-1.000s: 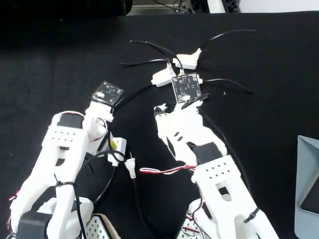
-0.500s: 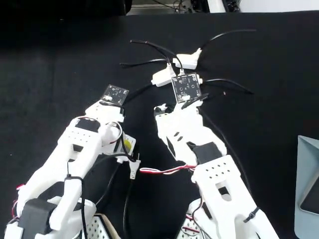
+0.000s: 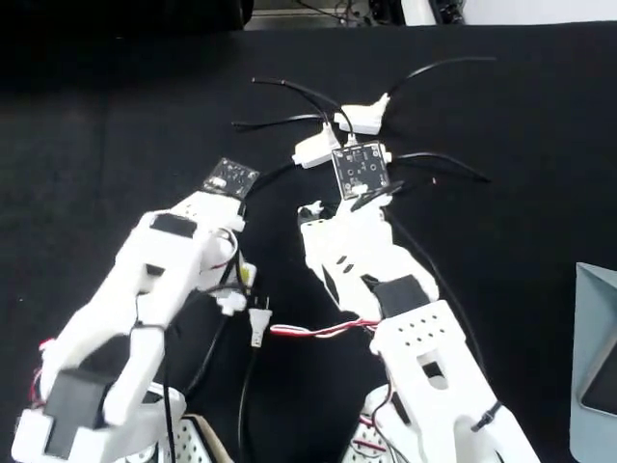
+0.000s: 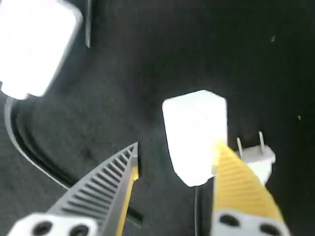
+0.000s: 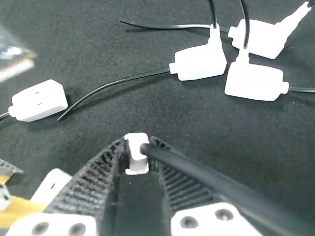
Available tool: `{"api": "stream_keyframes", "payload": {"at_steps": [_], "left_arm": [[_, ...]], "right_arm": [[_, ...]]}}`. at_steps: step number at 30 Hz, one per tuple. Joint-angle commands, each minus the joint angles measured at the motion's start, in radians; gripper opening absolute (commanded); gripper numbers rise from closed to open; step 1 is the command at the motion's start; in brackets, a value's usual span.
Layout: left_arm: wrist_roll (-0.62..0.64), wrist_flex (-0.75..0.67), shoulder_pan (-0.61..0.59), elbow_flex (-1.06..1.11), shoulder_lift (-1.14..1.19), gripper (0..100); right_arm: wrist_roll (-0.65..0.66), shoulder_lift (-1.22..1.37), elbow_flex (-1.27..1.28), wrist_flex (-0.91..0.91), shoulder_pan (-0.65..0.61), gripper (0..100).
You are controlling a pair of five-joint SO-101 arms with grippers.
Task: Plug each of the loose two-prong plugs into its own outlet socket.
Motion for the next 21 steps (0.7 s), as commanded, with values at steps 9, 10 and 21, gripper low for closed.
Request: {"api": "stream_keyframes", "payload": {"at_steps": [9, 10, 21], "left_arm": [[0.048, 0.058, 0.008, -0.062, -0.002, 26], [0.048, 0.032, 0.010, -0.044, -0.002, 26], [0.000, -0.181, 0.041, 0.130, -0.003, 20]], "right_arm": [[0.005, 0.002, -0.058, 0.008, 0.008, 1.4], [0.005, 0.002, -0.058, 0.008, 0.008, 1.4], [0.005, 0.002, -0.051, 0.005, 0.008, 1.4]]}}
